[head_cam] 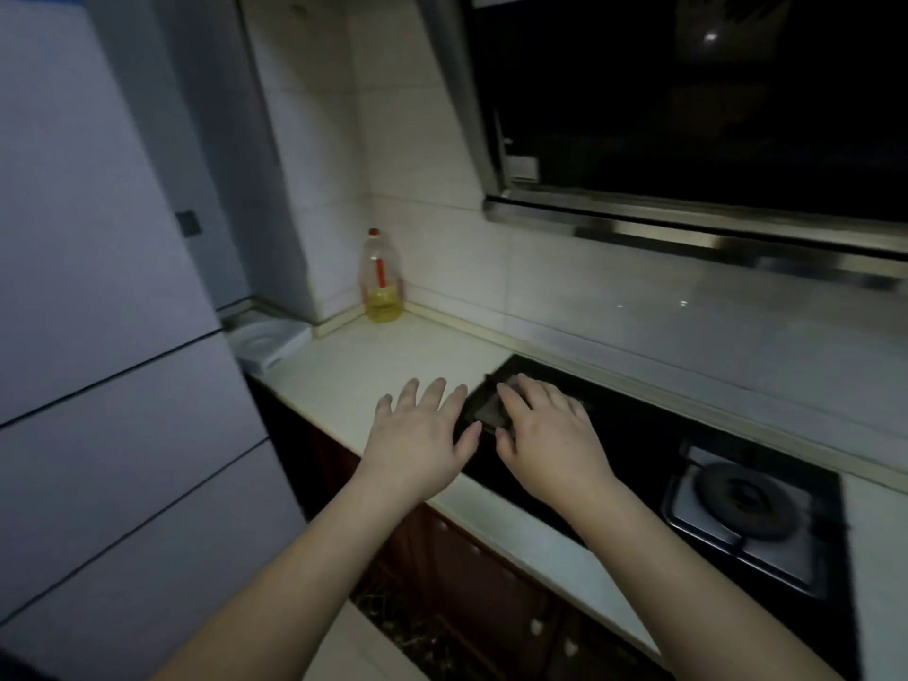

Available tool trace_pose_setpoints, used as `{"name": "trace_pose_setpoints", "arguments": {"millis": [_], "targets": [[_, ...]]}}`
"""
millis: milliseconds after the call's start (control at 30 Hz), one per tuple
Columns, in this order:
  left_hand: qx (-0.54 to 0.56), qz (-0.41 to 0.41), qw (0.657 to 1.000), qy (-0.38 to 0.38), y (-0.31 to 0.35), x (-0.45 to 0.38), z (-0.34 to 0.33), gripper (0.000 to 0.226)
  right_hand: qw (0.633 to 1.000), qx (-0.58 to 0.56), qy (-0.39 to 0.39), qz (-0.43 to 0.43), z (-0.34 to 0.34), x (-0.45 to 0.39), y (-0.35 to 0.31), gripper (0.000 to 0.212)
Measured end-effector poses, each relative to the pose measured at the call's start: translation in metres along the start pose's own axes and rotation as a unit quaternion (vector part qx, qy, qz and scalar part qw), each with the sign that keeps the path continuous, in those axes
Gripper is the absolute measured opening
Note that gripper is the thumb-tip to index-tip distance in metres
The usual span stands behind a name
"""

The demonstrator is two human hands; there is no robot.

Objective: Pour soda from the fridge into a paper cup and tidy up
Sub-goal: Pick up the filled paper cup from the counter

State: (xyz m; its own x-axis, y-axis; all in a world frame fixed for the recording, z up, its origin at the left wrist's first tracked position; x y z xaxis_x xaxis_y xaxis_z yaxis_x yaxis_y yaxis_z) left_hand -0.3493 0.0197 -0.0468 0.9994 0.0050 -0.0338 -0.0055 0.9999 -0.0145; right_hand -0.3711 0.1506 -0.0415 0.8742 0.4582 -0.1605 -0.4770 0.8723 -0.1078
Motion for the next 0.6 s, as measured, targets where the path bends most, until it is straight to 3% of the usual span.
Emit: {"name": "trace_pose_setpoints", "arguments": {"millis": [300, 600], "targets": [[-0.008, -0.136, 0.991, 0.014, 0.154, -0.025, -0.005, 0.062, 0.990, 0.014, 0.000, -0.143, 0.014, 0.079, 0.138, 0.059], [-0.014, -0.267, 0.964, -0.007, 0.273, -0.043, -0.018, 0.067, 0.958, 0.043, 0.010, -0.282, 0.027, 0.151, 0.218, 0.057]]}}
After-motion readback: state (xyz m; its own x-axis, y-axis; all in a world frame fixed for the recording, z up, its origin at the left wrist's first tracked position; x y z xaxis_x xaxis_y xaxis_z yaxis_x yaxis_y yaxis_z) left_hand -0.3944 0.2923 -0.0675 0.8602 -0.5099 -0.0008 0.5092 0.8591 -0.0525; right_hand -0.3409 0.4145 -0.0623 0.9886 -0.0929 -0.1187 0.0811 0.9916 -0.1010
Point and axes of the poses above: each hand's wrist, its own x-axis away from the middle knuckle, its own z-axis out of the back of the hand, y = z × x, the point moved 7 cm from there along -x, towards the middle knuckle, and after that the axes turned 6 degrees about -y, right-handed, at the moved point
